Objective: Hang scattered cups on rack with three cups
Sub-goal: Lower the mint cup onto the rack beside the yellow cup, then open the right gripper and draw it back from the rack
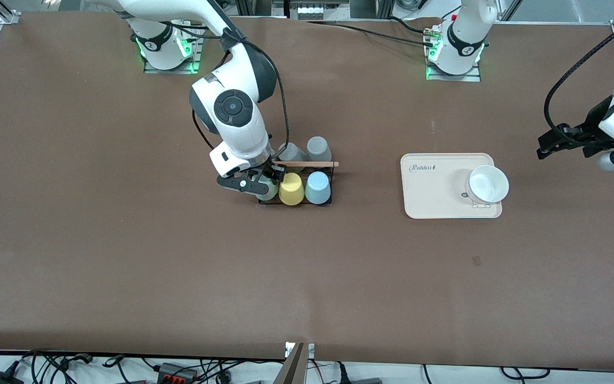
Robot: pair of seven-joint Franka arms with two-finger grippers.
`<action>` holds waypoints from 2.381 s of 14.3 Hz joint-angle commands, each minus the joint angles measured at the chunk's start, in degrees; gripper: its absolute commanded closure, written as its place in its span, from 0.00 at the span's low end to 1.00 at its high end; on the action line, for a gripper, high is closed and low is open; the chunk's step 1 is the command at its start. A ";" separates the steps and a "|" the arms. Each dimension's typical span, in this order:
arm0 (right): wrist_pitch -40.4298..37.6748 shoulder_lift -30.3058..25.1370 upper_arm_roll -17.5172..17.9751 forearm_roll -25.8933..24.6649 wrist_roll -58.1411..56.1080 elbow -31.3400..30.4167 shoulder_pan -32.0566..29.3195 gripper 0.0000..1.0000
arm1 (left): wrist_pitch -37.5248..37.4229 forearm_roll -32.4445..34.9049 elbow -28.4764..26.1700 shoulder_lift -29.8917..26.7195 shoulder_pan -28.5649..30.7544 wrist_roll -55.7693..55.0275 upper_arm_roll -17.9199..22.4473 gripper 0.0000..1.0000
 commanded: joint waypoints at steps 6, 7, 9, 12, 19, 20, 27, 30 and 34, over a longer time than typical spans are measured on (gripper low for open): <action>-0.04 0.16 -0.47 -0.86 0.82 0.23 0.64 0.63 | 1.92 0.88 -0.02 -0.35 0.06 0.44 -0.31 0.00; 0.05 0.16 -0.47 -0.86 0.82 0.23 0.55 0.61 | 1.92 0.88 -0.11 -0.35 0.06 0.44 -0.31 0.00; 0.13 0.24 -0.47 -0.86 0.82 0.23 0.64 0.61 | 2.00 0.97 -0.02 -0.35 0.06 0.44 -0.31 0.00; 0.31 0.33 -0.47 -0.86 0.82 0.23 0.64 0.61 | 2.18 1.06 -0.02 -0.35 0.14 0.44 -0.31 0.00; 0.84 1.12 -0.47 -0.86 0.82 0.23 0.64 0.61 | 2.00 1.06 -0.20 -0.44 0.41 0.44 -0.31 0.00; 1.27 1.12 -0.47 -0.86 0.82 0.23 0.64 0.61 | 2.18 1.06 -0.20 -0.35 0.41 0.44 -0.31 0.00; 1.63 1.56 -0.47 -0.86 0.82 0.23 0.64 0.36 | 3.06 0.27 -0.55 -0.44 0.50 0.44 -0.31 0.00; 1.72 1.82 -0.47 -0.86 0.83 0.23 0.64 0.30 | 3.23 0.35 -0.55 -0.44 0.50 0.44 -0.31 0.00; 1.72 1.83 -0.47 -0.86 0.82 0.23 0.64 0.17 | 2.27 0.70 -0.55 -0.44 0.50 0.44 -0.22 0.00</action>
